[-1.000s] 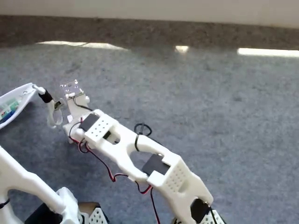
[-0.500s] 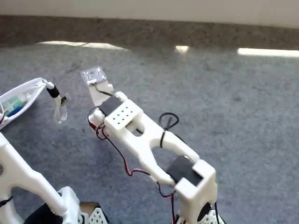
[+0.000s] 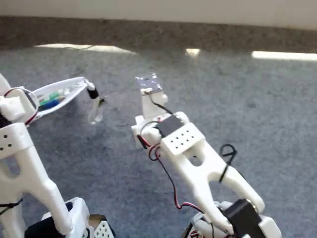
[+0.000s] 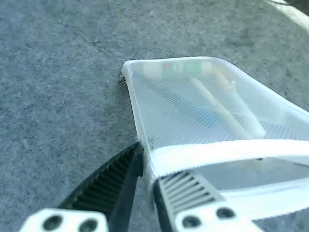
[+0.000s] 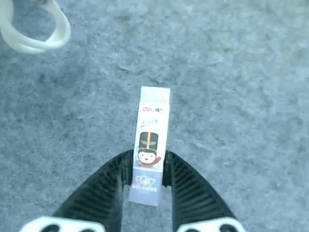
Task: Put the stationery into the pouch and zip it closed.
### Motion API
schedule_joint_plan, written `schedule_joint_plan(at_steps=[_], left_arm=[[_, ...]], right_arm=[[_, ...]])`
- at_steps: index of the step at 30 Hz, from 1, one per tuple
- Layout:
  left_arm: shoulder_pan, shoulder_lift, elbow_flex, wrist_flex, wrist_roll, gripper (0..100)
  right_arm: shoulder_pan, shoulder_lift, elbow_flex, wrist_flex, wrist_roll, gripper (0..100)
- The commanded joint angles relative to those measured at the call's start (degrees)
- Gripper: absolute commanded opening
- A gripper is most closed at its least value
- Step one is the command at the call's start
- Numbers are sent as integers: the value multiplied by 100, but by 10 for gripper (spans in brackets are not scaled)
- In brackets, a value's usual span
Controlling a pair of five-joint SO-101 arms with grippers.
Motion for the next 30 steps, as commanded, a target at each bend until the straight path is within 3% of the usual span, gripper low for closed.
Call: schedule_joint_plan(at_steps=[1, 12, 23, 30], left_arm=[[576, -31, -127, 18, -44, 5], [1525, -22, -1209, 949, -246, 7], [1429, -4, -699, 941, -431, 6], [892, -22, -708, 941, -431, 7]], right_arm=[[514, -690, 233, -66, 53, 4], [1059, -1429, 1121, -163, 79, 5], [1253, -1367, 1138, -154, 589, 15], [1226, -1367, 1121, 189, 563, 150]])
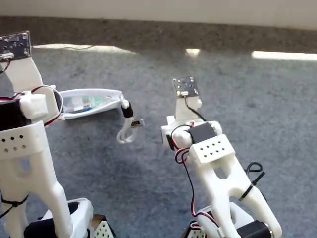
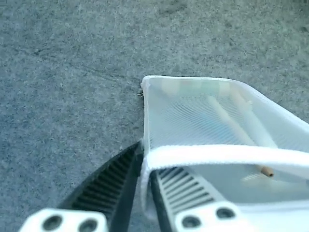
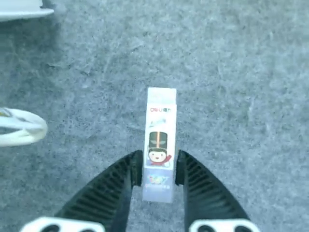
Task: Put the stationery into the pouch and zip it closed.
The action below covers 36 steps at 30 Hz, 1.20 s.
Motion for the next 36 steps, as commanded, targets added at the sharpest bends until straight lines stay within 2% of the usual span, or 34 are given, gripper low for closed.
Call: schedule_joint_plan(at_steps=[1, 10, 21, 30, 36], left_arm=[[-251, -40, -31, -18, -26, 7], [-259, -40, -22, -18, -26, 7], [-277, -4, -13, -18, -26, 7], [-277, -40, 198, -105, -26, 7], [-286, -40, 374, -255, -176, 7]], right_arm=[[40, -154, -57, 92, 79, 150], [40, 84, -31, -233, 70, 149], [75, 2413, -690, -585, 79, 149], [75, 3521, -1420, -585, 79, 147], [48, 3600, -1499, -593, 114, 31]])
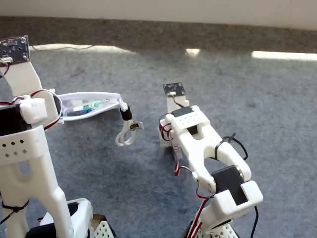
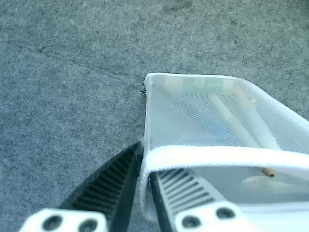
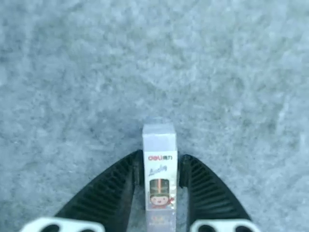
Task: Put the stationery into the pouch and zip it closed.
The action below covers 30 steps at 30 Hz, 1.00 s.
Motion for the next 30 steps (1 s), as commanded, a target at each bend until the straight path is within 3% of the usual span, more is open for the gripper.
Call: schedule_joint_plan(at_steps=[1, 6, 19, 30], left_arm=[[-110, 48, 22, -141, -88, 7], [-110, 48, 22, -114, -88, 7], [-110, 40, 22, -97, -53, 7], [-101, 40, -4, -97, -53, 7]], right_arm=[[-4, 40, -242, -92, 88, 15], [4, -259, -207, -48, 88, 5], [-22, -3433, 1657, -567, 44, 5], [-22, -5059, 2431, -936, 44, 5]])
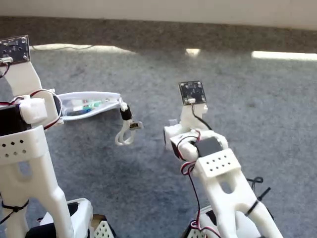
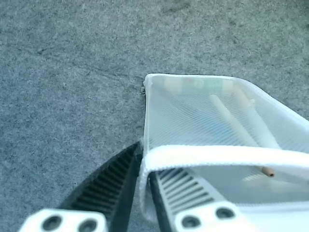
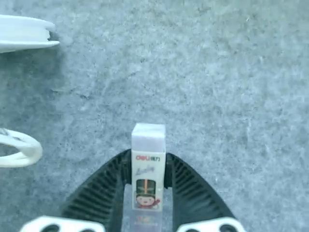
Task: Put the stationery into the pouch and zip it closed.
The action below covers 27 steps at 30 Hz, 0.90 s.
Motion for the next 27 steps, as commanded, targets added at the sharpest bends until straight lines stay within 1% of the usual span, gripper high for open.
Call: schedule_joint_plan(at_steps=[1, 4, 9, 15, 22, 25, 27], left_arm=[[-101, 40, -13, -70, 0, 7], [-101, 40, -13, -70, 0, 7], [-101, 40, -13, -70, 0, 7], [-101, 40, -13, -70, 0, 7], [-110, 40, -13, -70, 9, 7], [-110, 40, -13, -70, 9, 7], [-110, 40, -13, -70, 9, 7]], right_arm=[[-13, -532, -4, -119, 26, 5], [-136, -840, 4, -110, 18, 5], [-629, -1587, -4, -110, 18, 5], [-1499, -2475, -57, -171, 35, 5], [-2545, -2958, -13, -1754, 53, 5], [-2818, -2958, 22, -2176, 62, 5], [-2932, -2949, 40, -2686, 62, 5]])
